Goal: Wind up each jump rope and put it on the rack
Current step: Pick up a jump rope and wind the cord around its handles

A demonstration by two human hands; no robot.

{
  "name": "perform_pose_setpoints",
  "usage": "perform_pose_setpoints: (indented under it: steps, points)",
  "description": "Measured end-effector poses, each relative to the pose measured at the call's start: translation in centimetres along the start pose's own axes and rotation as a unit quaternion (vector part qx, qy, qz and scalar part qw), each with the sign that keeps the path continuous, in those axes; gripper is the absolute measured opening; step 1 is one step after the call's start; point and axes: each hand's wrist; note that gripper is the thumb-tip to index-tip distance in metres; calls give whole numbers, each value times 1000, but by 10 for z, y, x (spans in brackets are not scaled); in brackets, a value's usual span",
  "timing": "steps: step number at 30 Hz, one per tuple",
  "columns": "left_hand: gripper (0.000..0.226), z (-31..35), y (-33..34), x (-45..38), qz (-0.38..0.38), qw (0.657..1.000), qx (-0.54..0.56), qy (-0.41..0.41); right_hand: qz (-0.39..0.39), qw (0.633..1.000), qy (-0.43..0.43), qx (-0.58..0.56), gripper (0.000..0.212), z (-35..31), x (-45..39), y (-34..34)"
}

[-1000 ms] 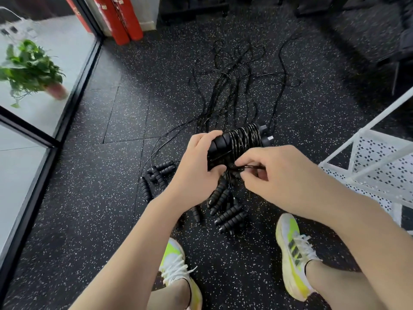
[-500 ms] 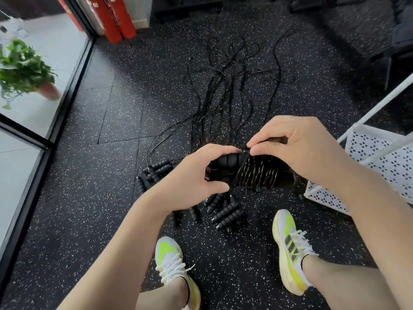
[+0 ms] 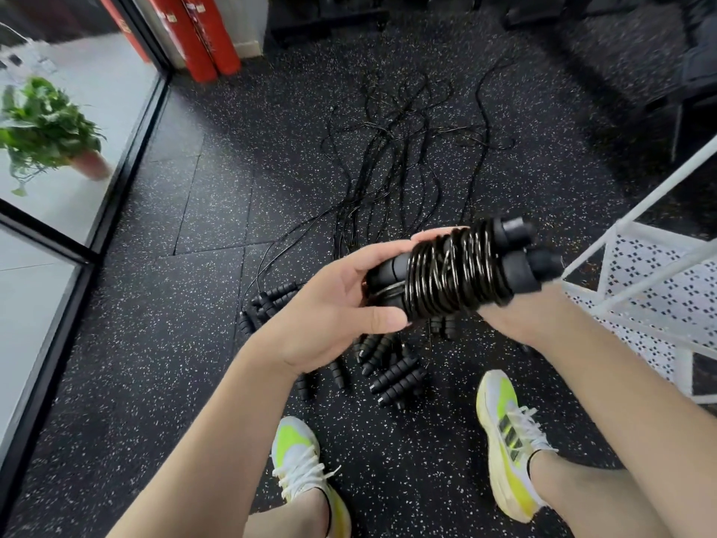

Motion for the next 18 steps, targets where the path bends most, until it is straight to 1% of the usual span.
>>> perform_pose_setpoints:
  steps: [1,2,3,4,5,7,8,10,12,14,16,17,18]
  points:
    - [71,-1,1,-3,15,1000,21,11,77,996,51,-13,21,1,2,4]
    - [70,-1,3,-5,30,998,41,21,171,984,29,-43,28,0,-4,8]
    - [68,-2,5,-8,46,997,57,31,252,963,-12,-92,32,-3,-14,10]
    - [66,-3,7,-11,66,995,70,38,296,949,-33,-105,38,-7,-22,11]
    - [63,-4,10,-13,90,992,75,41,311,941,-46,-126,40,-10,-25,11]
    - [64,-7,12,-17,140,988,59,38,319,941,-46,-106,38,-15,-26,15]
    - [68,-9,13,-18,161,985,44,36,321,940,-54,-100,36,-18,-24,16]
    - [78,-13,13,-18,197,980,11,28,309,939,-74,-131,34,-22,-23,20]
    - [77,-14,15,-18,209,975,-73,17,277,942,-93,-165,32,-24,-22,21]
    - [70,-15,18,-20,206,959,-194,4,264,946,-97,-162,27,-25,-22,21]
    - [66,-16,23,-23,225,930,-291,-6,267,953,-82,-120,27,-24,-24,23]
    - [68,-18,25,-23,235,920,-314,-10,268,956,-68,-95,28,-23,-26,26]
    - [72,-21,27,-23,237,918,-316,-11,272,958,-53,-69,30,-21,-29,28]
Point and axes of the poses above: each hand's wrist, its own x-axis away from the middle knuckle, its own y-axis out of the palm, z = x × y, and after that the axes turned 15 degrees about -z, right-handed
